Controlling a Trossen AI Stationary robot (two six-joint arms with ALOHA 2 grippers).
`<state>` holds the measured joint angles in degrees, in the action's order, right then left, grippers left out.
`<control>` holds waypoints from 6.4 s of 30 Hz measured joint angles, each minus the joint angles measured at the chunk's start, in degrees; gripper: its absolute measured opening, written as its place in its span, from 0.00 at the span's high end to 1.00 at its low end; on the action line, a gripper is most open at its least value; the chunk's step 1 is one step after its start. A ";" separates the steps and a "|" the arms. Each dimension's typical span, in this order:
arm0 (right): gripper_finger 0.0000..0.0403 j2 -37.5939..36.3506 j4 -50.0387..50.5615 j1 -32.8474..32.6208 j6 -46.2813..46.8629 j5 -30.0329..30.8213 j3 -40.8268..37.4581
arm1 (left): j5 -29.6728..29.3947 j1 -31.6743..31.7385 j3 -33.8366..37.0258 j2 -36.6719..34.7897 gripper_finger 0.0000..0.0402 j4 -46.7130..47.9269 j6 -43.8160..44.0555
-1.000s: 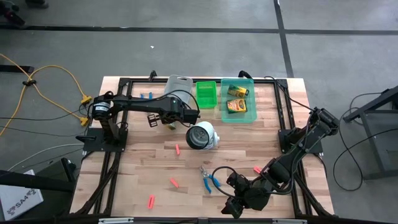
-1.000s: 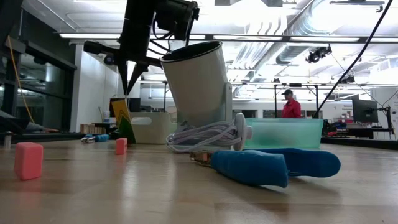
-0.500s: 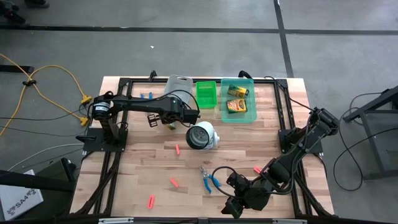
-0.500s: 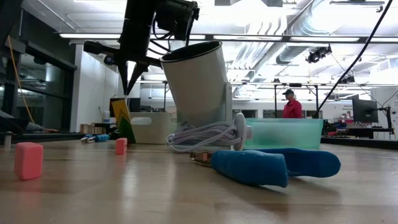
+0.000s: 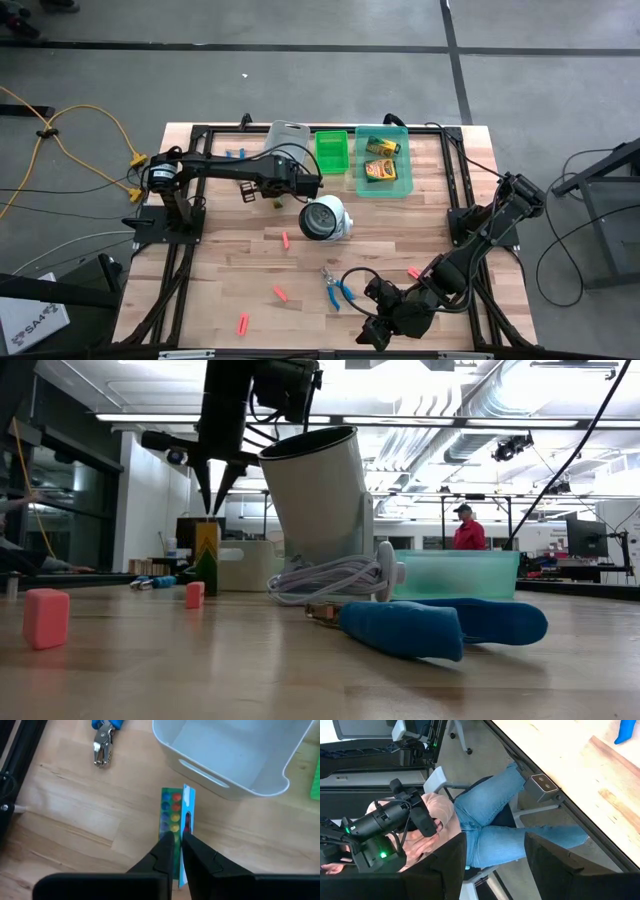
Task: Pick & Place School Supplies
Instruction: Put the yellow crayon box into the blue bin
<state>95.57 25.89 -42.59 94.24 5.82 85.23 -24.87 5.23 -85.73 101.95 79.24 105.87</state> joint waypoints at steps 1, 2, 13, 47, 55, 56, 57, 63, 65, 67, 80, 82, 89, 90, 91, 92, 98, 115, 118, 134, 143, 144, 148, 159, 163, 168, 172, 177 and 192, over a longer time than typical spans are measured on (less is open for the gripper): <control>0.53 0.00 0.00 0.00 0.02 0.00 0.00 | -0.08 0.00 -0.01 0.00 0.91 -0.02 -0.04; 0.53 0.01 0.00 0.00 0.02 -0.01 0.00 | -0.23 0.00 -0.01 0.00 0.91 -0.02 -0.13; 0.53 0.00 0.00 0.00 0.00 0.00 0.00 | -1.77 0.66 -1.03 0.00 0.90 -0.64 -2.10; 0.53 0.00 -0.02 0.00 0.02 -0.02 0.00 | -17.41 -9.39 -4.29 -9.40 0.90 -18.27 -49.10; 0.53 0.00 0.00 0.00 0.01 -0.02 0.00 | -17.25 -15.37 -4.29 -10.17 0.90 -26.19 -60.12; 0.53 0.00 0.00 0.00 0.00 0.00 0.00 | -17.26 -15.90 -4.29 -10.16 0.90 -26.51 -61.07; 0.53 0.00 0.00 0.00 0.00 -0.01 0.00 | -17.26 -16.46 -4.29 -10.19 0.90 -26.91 -61.70; 0.53 0.01 0.00 0.00 0.00 -0.01 0.00 | -15.35 -18.94 -4.27 -10.17 0.90 -28.78 -62.62; 0.53 0.00 0.00 0.00 0.00 0.00 0.00 | -15.35 -19.37 -4.27 -10.16 0.90 -30.33 -62.57; 0.53 0.00 0.00 0.00 0.00 0.00 0.00 | -15.36 -19.32 -4.27 -10.16 0.90 -32.05 -62.56; 0.53 0.01 -0.01 0.00 0.00 0.00 0.00 | -9.93 -23.13 -4.22 -10.14 0.90 -38.78 -76.45; 0.53 0.00 -0.34 0.00 0.02 0.00 0.00 | -9.87 -26.01 -4.22 -10.14 0.90 -40.45 -81.25; 0.53 0.00 -1.55 0.01 0.01 0.07 0.00 | -9.86 -36.25 -4.22 -10.14 0.90 -47.83 -95.72; 0.53 0.00 -1.55 0.00 0.00 0.04 0.00 | -9.87 -37.57 -4.22 -10.14 0.90 -48.36 -96.57; 0.53 0.00 -1.54 0.00 0.00 0.02 0.00 | -9.87 -38.91 -4.22 -10.14 0.90 -48.72 -96.96; 0.53 0.00 -1.51 0.00 0.00 0.02 0.00 | -9.87 -40.18 -4.22 -10.14 0.90 -48.87 -97.32; 0.53 0.00 -1.55 0.00 0.00 0.02 0.00 | -9.87 -46.19 -4.22 -10.14 0.90 -49.80 -98.56; 0.53 0.33 -1.32 0.74 -0.04 14.79 -0.02 | -20.38 -51.95 -2.13 -10.19 0.90 -48.62 -95.33; 0.53 0.33 -0.50 2.46 -3.01 17.93 -0.02 | -20.69 -52.74 -0.79 -11.02 0.90 -47.74 -95.02; 0.53 1.40 -8.93 21.33 -54.48 0.88 0.00 | -20.80 -54.89 31.25 -35.57 0.90 -66.41 -90.43; 0.53 1.42 -12.11 35.55 -69.52 -7.94 0.00 | -26.60 -52.36 40.13 -42.36 0.90 -66.69 -84.76; 0.53 1.42 -12.62 37.23 -70.48 -9.39 0.00 | -28.06 -52.37 40.79 -42.87 0.90 -66.55 -83.76; 0.53 1.42 -16.07 43.04 -75.39 -14.67 0.00 | -32.54 -52.37 42.07 -45.37 0.90 -63.45 -78.45; 0.53 1.42 -24.47 50.64 -84.14 -22.21 0.00 | -34.20 -48.55 42.05 -49.53 0.90 -44.42 -59.75; 0.53 1.42 -21.41 52.61 -87.01 -23.92 0.00 | -25.31 -41.40 42.05 -49.51 0.90 -42.81 -66.60; 0.53 1.42 -16.70 53.99 -87.05 -28.06 0.00 | -12.12 -30.75 42.04 -50.12 0.90 -45.96 -84.10; 0.53 1.14 -12.75 53.99 -88.28 -31.12 0.00 | -6.99 -23.92 42.02 -49.96 0.90 -50.54 -100.33; 0.53 -0.51 -9.46 54.24 -88.28 -35.64 0.00 | -2.94 -15.40 41.98 -49.39 0.90 -52.19 -108.90; 0.53 -8.68 -2.50 53.05 -88.06 -37.75 0.04 | 3.59 -4.77 41.98 -42.07 0.90 -50.64 -142.05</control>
<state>86.88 23.39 10.46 6.18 -31.92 85.27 -21.28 0.47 -43.75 59.88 28.60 -36.17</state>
